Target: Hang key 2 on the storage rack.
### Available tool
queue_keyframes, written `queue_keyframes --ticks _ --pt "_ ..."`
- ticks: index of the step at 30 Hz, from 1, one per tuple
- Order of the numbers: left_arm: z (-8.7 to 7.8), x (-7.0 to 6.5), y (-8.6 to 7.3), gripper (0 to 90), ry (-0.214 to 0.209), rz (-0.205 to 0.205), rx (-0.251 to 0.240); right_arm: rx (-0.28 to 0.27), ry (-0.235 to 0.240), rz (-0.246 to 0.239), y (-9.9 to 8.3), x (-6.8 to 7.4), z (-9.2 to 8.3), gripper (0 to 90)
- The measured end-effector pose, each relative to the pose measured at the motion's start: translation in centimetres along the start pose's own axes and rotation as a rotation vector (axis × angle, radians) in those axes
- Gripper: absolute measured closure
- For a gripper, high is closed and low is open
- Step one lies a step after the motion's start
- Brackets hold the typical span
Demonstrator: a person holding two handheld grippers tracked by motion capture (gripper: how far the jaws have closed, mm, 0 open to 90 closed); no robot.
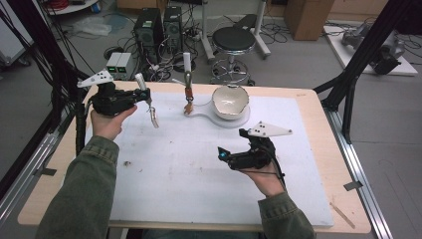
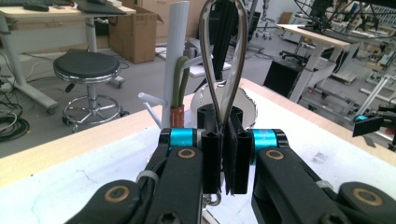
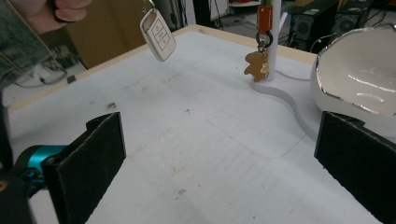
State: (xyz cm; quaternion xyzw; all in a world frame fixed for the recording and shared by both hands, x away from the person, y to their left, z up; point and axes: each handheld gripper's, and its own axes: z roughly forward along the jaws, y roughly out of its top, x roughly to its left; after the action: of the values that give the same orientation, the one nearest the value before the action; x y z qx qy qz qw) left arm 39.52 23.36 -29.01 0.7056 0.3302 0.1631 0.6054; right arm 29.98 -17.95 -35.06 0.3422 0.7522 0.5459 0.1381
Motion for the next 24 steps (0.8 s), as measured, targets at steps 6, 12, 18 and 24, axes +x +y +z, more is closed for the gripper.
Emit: queue_keyframes --ticks 6,12,18,24 --pt "0.9 0.9 0.7 86.4 0.019 0.010 0.018 0.004 -0.027 -0.010 -2.0 -0.6 -0.8 0.9" --pt "1.9 1.7 1.5 86.4 0.018 0.016 0.034 -0.017 -0.075 0.007 -3.3 -1.6 -2.0 0.9" --pt "2.3 3.3 1.3 86.4 0.047 -0.033 0.015 -0.029 -0.110 0.021 -4.6 -2.5 -3.0 1.0" --pt "2.4 5.2 0.7 86.4 0.068 -0.078 0.010 -0.040 -0.155 0.031 -5.6 -3.3 -4.6 0.9"
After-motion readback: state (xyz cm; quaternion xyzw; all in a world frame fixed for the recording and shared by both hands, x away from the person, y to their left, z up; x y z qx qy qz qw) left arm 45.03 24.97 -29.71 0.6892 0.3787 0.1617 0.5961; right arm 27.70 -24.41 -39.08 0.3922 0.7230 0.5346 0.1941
